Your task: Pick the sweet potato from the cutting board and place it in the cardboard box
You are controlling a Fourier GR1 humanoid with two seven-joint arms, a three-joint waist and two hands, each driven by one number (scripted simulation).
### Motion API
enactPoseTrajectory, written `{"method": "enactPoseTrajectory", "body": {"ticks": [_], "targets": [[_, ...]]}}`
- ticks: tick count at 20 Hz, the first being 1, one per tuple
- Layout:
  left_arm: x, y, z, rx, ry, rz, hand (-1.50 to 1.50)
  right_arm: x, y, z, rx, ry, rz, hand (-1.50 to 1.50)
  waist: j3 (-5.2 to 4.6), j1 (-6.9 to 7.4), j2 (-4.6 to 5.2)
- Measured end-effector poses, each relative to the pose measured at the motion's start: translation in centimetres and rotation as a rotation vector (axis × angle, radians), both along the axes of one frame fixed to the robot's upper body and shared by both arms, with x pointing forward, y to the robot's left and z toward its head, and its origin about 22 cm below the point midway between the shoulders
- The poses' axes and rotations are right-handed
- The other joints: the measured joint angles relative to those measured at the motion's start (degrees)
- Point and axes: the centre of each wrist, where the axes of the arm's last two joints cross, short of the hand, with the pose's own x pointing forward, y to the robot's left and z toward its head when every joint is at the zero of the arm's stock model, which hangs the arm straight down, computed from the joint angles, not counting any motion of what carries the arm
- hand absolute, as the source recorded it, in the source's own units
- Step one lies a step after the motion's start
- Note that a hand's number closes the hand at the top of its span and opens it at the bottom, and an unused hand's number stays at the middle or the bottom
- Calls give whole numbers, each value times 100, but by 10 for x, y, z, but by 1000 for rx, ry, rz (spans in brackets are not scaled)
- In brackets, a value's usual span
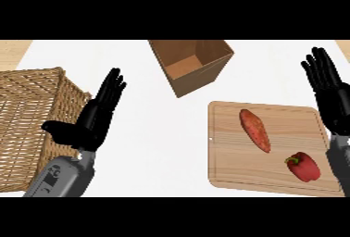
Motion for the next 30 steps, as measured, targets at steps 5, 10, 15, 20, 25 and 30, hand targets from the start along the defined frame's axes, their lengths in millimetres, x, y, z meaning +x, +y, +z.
{"method": "enactPoseTrajectory", "body": {"ticks": [5, 10, 15, 20, 25, 30], "targets": [[1, 51, -15, 226, 63, 160, 0, 2, 12, -16, 36, 125, 266, -150, -41, 243, -50], [-5, 97, -28, 419, 139, 290, 0, 5, 12, 16, -327, 42, 528, -150, -65, 477, -82], [-10, 125, -31, 515, 171, 372, 0, -6, -17, -35, -218, 109, 709, -150, -42, 409, -14], [-9, 138, -30, 548, 191, 399, 0, 3, -35, -39, -250, 81, 713, -150, -44, 389, -10], [-7, 141, -30, 562, 197, 408, 0, 22, -45, -9, -514, 6, 722, -150, -53, 420, -14], [-4, 138, -29, 571, 197, 403, 0, 39, -36, 9, -777, -20, 810, -150, -67, 444, -16]]}}
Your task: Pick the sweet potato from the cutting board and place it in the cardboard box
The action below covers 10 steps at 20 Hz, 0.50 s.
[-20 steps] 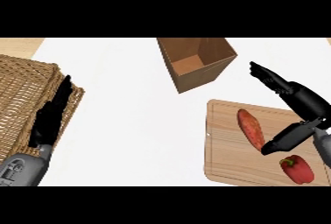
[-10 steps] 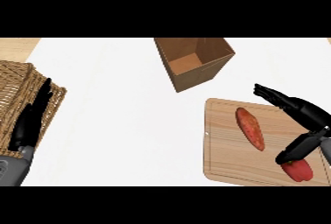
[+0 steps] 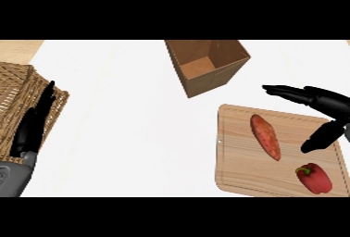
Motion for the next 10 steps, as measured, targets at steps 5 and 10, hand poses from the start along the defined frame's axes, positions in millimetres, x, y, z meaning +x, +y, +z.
{"method": "enactPoseTrajectory", "body": {"ticks": [5, 10], "targets": [[-2, 6, -2, 6, 6, 11, 0, 13, 13, 3, -218, -44, 110, -150, -12, -33, -23], [-3, 10, -2, 7, 15, 28, 0, 27, 30, -9, -350, -39, 193, -150, -18, -122, -50]]}}
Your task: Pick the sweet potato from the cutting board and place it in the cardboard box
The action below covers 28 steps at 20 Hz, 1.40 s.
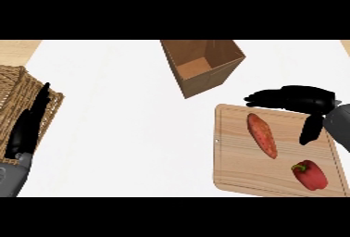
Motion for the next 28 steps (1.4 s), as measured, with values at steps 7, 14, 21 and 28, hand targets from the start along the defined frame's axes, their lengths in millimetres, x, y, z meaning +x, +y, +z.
{"method": "enactPoseTrajectory", "body": {"ticks": [7, 14, 21, 28], "targets": [[-4, 6, -4, -1, 0, 23, 0, 20, 27, -15, -97, -8, 61, -150, -5, -137, -37], [-17, 6, -8, 0, 3, 33, 0, 26, 36, -32, -129, -2, 89, -150, -5, -190, -55], [-18, 16, -7, 4, 3, 40, 0, 27, 43, -37, -105, 7, 117, -150, -9, -242, -62], [-18, 19, -2, 3, 8, 57, 0, 21, 47, -36, -63, 6, 161, -150, -9, -302, -84]]}}
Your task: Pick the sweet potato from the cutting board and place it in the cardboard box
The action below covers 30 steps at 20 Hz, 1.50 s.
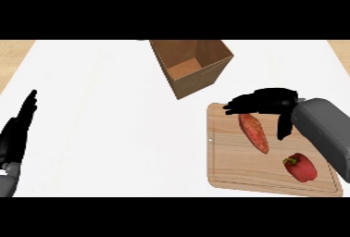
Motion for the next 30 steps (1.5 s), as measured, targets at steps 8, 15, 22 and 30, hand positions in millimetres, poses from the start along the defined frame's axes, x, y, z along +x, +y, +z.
{"method": "enactPoseTrajectory", "body": {"ticks": [8, 15, 22, 30], "targets": [[-3, -1, -3, -3, 5, 2, 0, -12, 5, -6, -81, -3, 43, -150, -2, -21, -7], [-1, -6, -7, -4, 9, -1, 0, -17, 25, -26, -101, 4, 17, 150, -8, -6, -7], [-3, 0, -3, -4, 5, -8, 0, -18, 32, -31, 20, -100, -3, 150, -37, -14, -31], [-10, 9, -5, 3, 21, 53, 0, -19, -30, -33, -12, -197, -678, 150, -28, -356, -110]]}}
